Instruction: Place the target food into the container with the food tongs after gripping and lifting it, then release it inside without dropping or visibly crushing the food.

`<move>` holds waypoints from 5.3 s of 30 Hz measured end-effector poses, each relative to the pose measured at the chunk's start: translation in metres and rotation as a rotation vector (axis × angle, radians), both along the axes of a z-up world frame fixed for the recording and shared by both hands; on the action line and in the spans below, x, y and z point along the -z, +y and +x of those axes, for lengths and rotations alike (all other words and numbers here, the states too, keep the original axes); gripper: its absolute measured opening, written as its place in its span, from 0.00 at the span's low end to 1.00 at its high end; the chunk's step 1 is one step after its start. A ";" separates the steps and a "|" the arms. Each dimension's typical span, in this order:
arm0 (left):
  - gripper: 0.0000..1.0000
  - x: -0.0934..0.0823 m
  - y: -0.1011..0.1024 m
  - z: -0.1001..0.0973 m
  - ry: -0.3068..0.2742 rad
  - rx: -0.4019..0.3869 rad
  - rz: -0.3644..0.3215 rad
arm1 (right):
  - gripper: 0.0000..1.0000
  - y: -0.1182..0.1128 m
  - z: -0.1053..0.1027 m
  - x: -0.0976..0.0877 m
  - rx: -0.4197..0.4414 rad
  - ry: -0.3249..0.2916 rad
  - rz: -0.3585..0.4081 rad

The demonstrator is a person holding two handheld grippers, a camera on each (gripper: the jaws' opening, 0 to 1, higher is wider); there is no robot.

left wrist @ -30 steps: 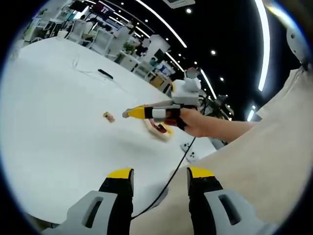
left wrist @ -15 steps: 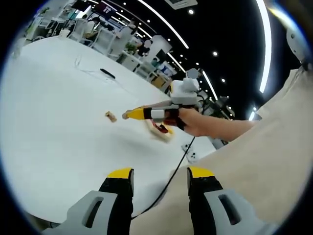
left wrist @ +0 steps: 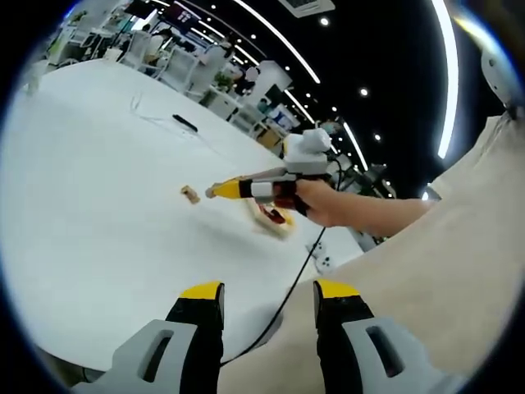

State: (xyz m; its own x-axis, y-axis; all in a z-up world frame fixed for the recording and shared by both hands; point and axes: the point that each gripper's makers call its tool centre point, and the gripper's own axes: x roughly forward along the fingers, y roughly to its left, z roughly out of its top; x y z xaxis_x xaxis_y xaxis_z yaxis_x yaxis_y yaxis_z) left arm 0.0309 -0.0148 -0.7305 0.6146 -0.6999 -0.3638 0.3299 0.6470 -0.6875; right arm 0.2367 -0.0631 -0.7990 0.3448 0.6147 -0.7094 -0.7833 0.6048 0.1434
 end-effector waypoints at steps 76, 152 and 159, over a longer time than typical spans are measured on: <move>0.43 0.007 0.012 0.000 0.040 -0.061 -0.013 | 0.29 0.003 0.025 0.046 -0.012 0.059 -0.170; 0.42 0.008 0.012 -0.001 0.044 -0.064 -0.023 | 0.21 0.011 0.031 0.032 -0.025 0.066 -0.085; 0.42 0.007 0.012 -0.002 0.037 -0.057 -0.020 | 0.21 0.008 0.031 0.020 -0.002 0.056 -0.058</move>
State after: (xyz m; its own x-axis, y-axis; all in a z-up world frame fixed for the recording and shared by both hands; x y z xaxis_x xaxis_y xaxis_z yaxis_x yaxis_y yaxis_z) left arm 0.0285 -0.0030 -0.7372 0.6400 -0.6716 -0.3733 0.2670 0.6499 -0.7115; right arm 0.2678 -0.0553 -0.8193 0.3024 0.5727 -0.7620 -0.7765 0.6116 0.1515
